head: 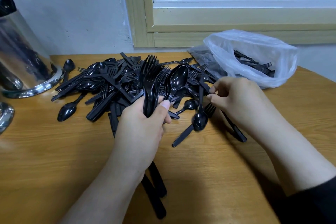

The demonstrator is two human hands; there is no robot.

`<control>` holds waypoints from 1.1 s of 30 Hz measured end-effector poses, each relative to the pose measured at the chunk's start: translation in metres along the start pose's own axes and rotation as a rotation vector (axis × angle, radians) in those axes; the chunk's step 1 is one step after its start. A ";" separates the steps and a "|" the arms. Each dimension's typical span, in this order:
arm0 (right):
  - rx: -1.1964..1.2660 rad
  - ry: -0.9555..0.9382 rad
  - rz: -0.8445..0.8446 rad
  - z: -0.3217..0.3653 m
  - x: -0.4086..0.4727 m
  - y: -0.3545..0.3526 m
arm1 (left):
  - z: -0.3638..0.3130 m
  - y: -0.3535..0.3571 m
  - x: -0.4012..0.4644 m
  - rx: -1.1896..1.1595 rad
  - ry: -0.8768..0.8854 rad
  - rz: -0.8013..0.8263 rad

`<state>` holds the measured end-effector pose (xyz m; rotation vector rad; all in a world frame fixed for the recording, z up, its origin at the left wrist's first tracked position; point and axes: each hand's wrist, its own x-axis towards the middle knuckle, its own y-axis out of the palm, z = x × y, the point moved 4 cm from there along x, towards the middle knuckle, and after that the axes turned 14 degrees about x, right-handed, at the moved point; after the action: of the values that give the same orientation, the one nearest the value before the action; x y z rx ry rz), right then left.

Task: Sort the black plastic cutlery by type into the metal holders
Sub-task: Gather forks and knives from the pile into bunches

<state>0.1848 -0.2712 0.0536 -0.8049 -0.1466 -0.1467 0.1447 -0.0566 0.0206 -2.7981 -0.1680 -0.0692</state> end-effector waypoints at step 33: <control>1.054 0.252 0.131 0.042 -0.043 0.054 | -0.003 -0.001 -0.002 -0.123 -0.029 -0.107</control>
<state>0.1500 -0.2012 0.0363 0.2582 0.0754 -0.0303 0.1429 -0.0572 0.0238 -2.9116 -0.3310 -0.0668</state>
